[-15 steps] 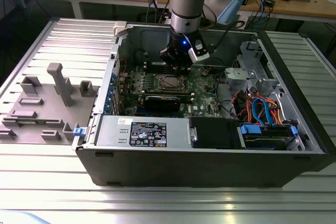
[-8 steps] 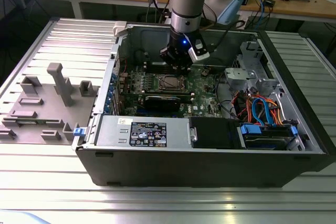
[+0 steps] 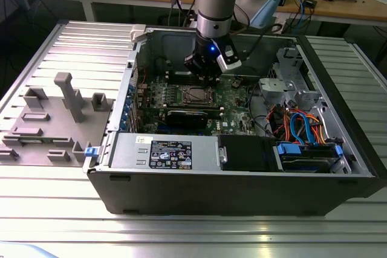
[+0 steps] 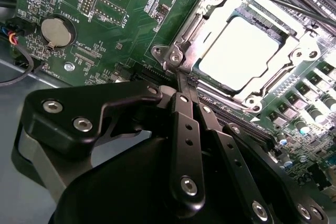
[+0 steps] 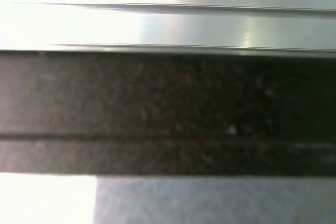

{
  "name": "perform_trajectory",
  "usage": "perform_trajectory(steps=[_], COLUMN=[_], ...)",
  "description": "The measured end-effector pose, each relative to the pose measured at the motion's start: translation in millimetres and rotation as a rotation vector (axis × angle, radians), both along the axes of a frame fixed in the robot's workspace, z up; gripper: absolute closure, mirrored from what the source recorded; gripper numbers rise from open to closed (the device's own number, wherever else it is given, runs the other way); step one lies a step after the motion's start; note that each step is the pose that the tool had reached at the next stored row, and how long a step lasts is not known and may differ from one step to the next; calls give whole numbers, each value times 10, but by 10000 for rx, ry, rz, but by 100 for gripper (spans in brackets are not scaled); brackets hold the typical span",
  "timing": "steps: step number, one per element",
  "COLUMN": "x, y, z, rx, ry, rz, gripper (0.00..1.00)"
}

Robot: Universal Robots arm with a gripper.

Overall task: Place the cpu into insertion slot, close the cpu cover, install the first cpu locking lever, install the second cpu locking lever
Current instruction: 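Install the first cpu locking lever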

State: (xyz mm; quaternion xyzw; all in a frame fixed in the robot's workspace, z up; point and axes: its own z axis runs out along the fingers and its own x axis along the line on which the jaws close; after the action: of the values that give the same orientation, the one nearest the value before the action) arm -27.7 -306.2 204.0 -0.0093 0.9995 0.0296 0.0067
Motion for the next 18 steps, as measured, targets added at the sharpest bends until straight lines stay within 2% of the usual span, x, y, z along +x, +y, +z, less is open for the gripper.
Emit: perform_trajectory(steps=[6,7,8,10,13,18], x=[0,-1,0,0,0,0], y=[-1,-2,0,-9,-36,-40], z=[-10,-40,51,69,65,64], rx=[-60,142,234,188,179,178], ry=[1,5,0,2,2,1], rz=[0,-1,-2,0,0,-1], gripper=[89,89,89,89,89,89])
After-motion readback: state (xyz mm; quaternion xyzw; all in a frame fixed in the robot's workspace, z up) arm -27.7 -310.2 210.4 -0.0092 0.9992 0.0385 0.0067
